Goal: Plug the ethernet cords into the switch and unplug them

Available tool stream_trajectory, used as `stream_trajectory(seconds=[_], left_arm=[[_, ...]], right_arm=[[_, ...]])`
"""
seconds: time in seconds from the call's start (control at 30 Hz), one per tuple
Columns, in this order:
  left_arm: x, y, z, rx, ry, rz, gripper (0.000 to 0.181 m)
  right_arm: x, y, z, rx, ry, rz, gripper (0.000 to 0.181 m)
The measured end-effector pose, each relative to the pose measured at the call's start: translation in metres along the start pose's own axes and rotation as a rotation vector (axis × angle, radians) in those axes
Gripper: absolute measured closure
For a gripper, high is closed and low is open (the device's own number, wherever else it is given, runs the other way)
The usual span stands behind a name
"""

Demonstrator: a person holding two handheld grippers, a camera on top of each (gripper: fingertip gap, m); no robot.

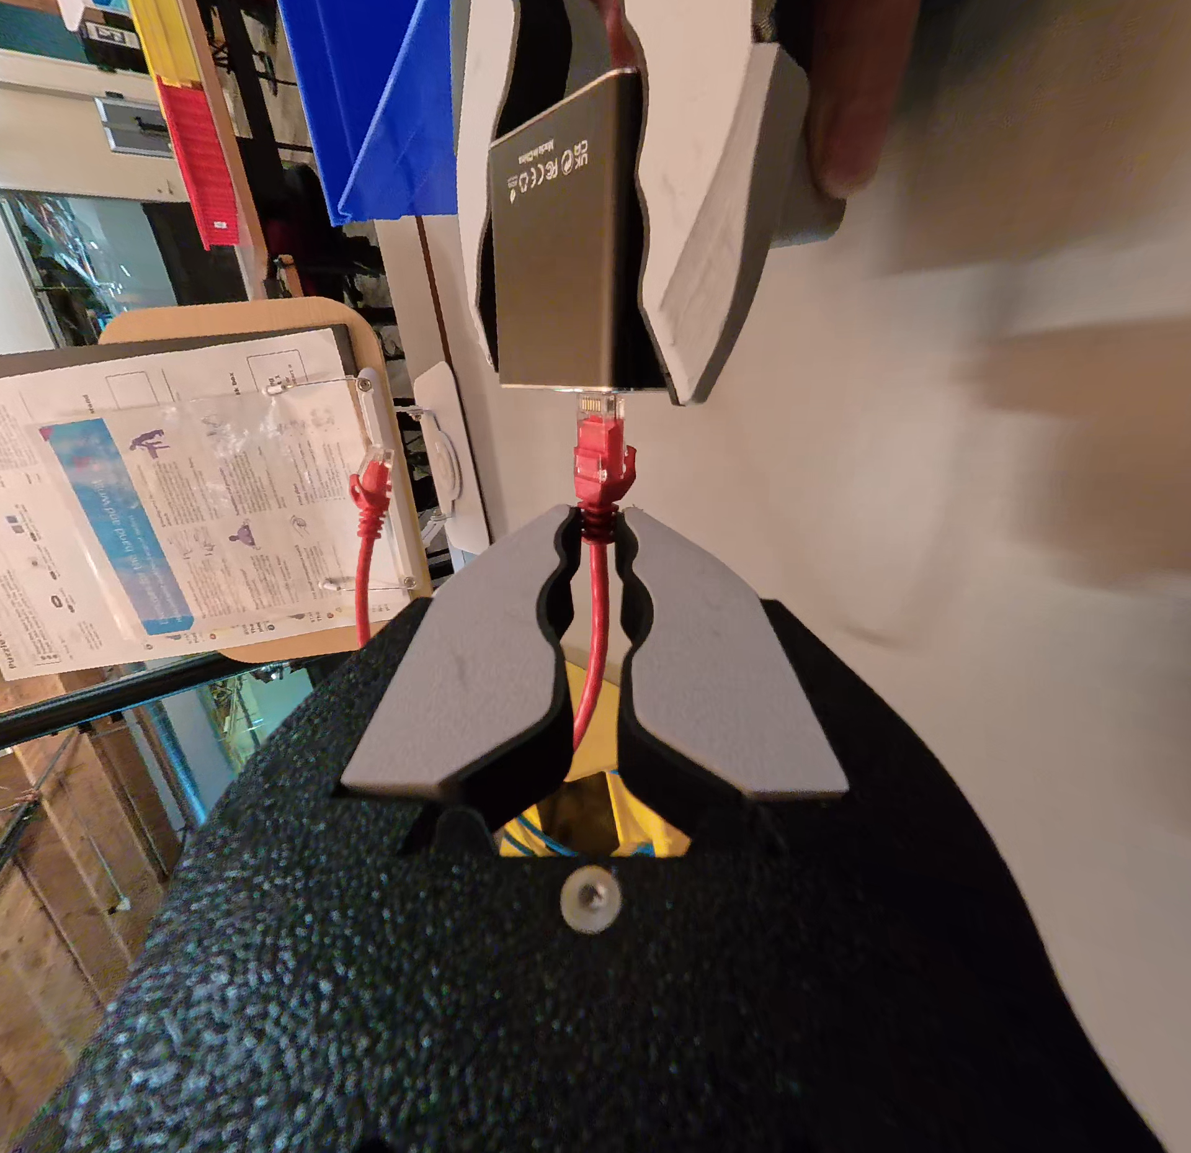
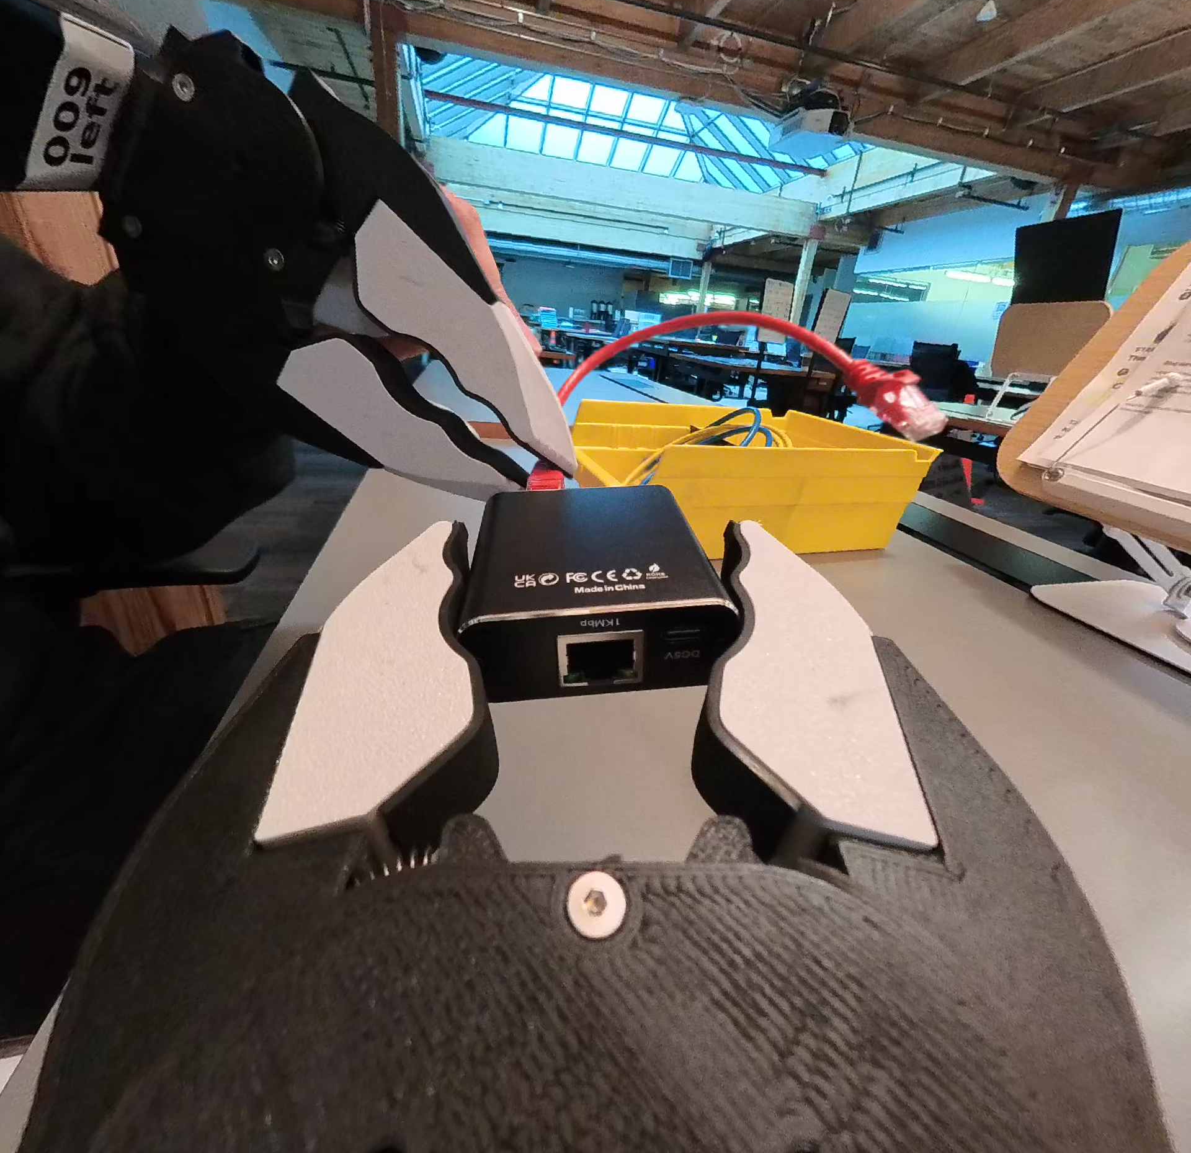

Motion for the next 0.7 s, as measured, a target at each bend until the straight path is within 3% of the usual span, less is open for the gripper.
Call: stream_trajectory(seconds=[0.3,0.5,0.7], left_arm=[[-0.002,-0.002,-0.002,-0.019,0.009,0.022,0.172],[0.007,0.016,0.001,-0.038,0.031,-0.025,0.171],[-0.003,0.010,0.005,-0.016,0.011,0.013,0.172]], right_arm=[[0.000,0.000,-0.001,-0.031,-0.014,0.017,0.105],[-0.002,0.001,-0.003,-0.084,-0.067,0.061,0.105],[-0.002,0.001,-0.003,-0.085,-0.079,0.067,0.105]])
Point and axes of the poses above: each gripper's, where its closed fingertips meet, z out along the fingers, x out of its underside, y = z × x across the jaws, the point moved 9 cm from there along -z, back along the fingers, and after that the axes turned 4 degrees about y, right-handed, at the moved point
